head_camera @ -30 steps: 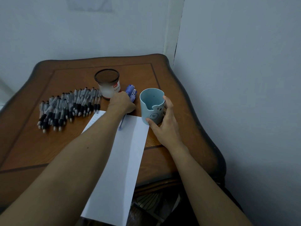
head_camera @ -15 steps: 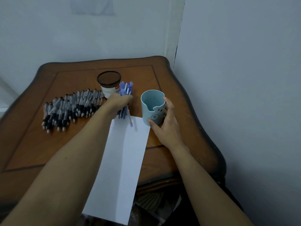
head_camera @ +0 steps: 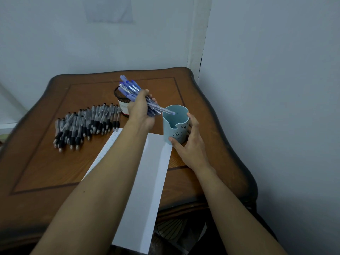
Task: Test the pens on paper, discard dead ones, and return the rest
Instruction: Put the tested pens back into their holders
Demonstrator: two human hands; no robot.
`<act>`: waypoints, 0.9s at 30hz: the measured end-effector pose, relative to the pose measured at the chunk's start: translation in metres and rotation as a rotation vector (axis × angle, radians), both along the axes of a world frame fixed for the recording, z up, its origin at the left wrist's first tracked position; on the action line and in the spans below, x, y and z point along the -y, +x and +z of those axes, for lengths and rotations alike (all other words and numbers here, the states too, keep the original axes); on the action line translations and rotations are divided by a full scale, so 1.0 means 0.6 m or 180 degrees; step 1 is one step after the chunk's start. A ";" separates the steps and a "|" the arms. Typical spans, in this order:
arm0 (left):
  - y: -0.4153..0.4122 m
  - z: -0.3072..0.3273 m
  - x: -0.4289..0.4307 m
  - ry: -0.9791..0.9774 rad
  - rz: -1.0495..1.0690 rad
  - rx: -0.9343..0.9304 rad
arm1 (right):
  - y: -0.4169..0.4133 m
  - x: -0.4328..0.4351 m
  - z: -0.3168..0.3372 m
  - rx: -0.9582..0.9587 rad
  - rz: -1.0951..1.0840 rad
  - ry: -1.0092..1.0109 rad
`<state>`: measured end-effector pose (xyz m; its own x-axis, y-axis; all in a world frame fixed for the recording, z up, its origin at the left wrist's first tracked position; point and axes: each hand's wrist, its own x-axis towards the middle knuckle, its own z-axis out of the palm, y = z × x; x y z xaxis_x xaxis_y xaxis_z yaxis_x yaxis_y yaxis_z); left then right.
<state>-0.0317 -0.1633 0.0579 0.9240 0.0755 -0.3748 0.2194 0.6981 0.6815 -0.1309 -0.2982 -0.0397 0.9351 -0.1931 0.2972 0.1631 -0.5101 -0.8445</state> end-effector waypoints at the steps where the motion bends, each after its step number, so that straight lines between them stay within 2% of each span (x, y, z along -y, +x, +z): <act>1: 0.000 -0.001 0.010 0.0059 0.0213 0.0023 | 0.000 0.000 -0.001 -0.0008 -0.0005 0.0008; 5: 0.002 0.001 0.033 0.0094 0.0771 0.0175 | 0.002 0.001 -0.002 -0.0003 -0.0001 0.0009; 9: -0.001 0.006 0.040 0.0035 0.0727 0.0237 | 0.004 0.000 -0.001 0.0020 -0.0013 -0.0032; 13: -0.007 -0.005 0.047 0.0553 0.0462 0.0378 | 0.004 0.000 -0.002 0.0018 0.0010 0.0011; 22: -0.022 -0.012 0.054 0.2149 -0.0265 0.1371 | 0.009 0.002 -0.005 -0.0085 0.0077 0.0058; 24: -0.023 -0.012 0.053 0.2094 -0.0315 0.1414 | 0.009 0.002 -0.005 -0.0087 0.0063 0.0072; 27: -0.023 -0.010 0.051 0.1562 -0.0245 0.1193 | 0.008 0.003 -0.005 -0.0068 0.0065 0.0065</act>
